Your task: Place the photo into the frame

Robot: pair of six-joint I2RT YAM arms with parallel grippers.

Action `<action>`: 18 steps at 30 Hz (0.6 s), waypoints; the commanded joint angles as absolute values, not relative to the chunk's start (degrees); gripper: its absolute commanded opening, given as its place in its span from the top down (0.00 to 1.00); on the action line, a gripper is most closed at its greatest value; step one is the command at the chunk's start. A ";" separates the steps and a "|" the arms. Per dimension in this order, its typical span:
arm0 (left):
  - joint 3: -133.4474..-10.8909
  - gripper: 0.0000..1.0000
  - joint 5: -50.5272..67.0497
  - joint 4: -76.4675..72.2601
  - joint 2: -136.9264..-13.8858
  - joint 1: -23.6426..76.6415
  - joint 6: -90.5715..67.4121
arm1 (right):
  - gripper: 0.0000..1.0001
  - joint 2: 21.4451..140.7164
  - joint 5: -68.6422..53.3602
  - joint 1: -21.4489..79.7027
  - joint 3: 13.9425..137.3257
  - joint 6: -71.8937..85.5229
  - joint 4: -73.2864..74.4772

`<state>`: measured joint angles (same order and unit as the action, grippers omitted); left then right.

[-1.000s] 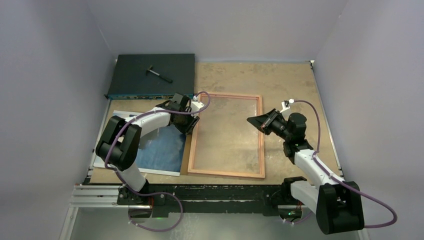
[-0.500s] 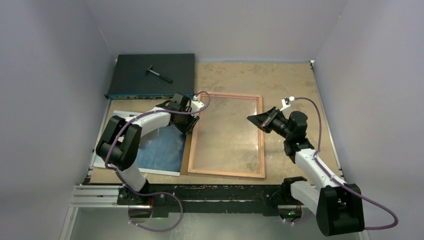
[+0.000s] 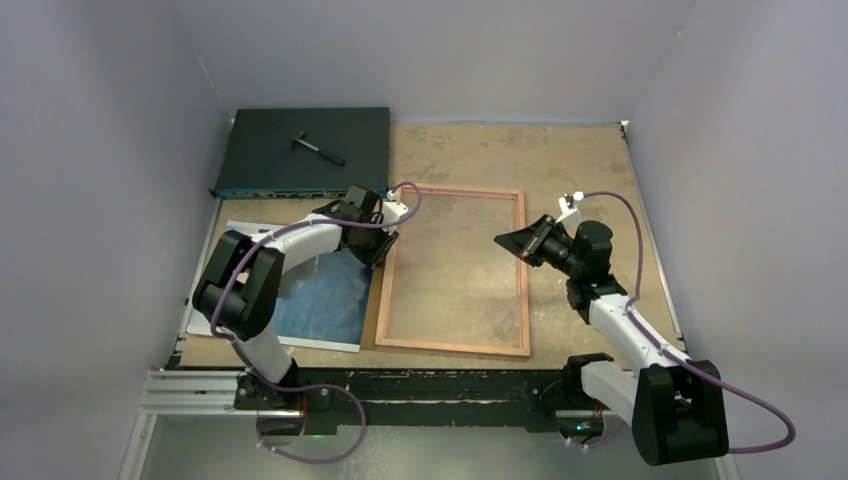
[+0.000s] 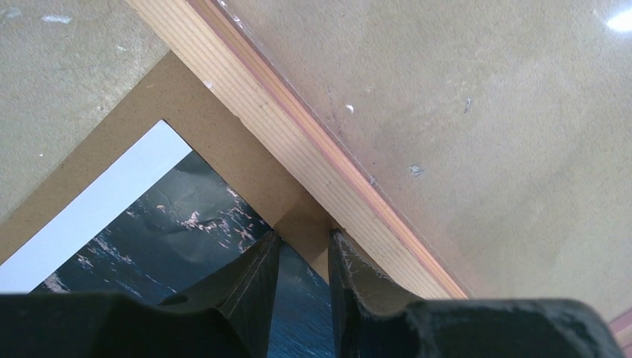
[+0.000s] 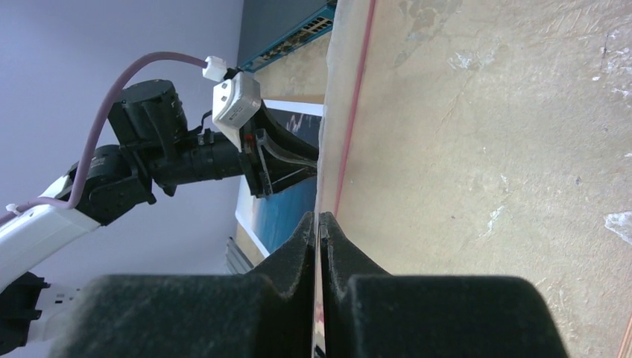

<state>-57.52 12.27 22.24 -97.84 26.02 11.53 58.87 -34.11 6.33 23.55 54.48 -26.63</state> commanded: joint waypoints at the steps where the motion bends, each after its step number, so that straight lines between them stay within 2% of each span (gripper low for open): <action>1: -59.02 0.72 12.83 22.83 -99.39 26.37 10.94 | 0.95 58.66 -35.11 6.42 23.03 54.90 -29.53; 7: -59.29 0.72 12.96 22.94 -99.51 26.38 11.02 | 0.93 57.02 -33.82 6.95 22.12 56.19 -29.78; 13: -59.64 0.73 13.37 23.04 -100.06 26.37 10.98 | 0.99 57.12 -35.16 7.83 20.61 60.34 -34.87; 18: -59.56 0.74 13.62 23.12 -100.26 26.38 10.83 | 1.00 56.83 -35.32 8.63 19.60 65.98 -38.58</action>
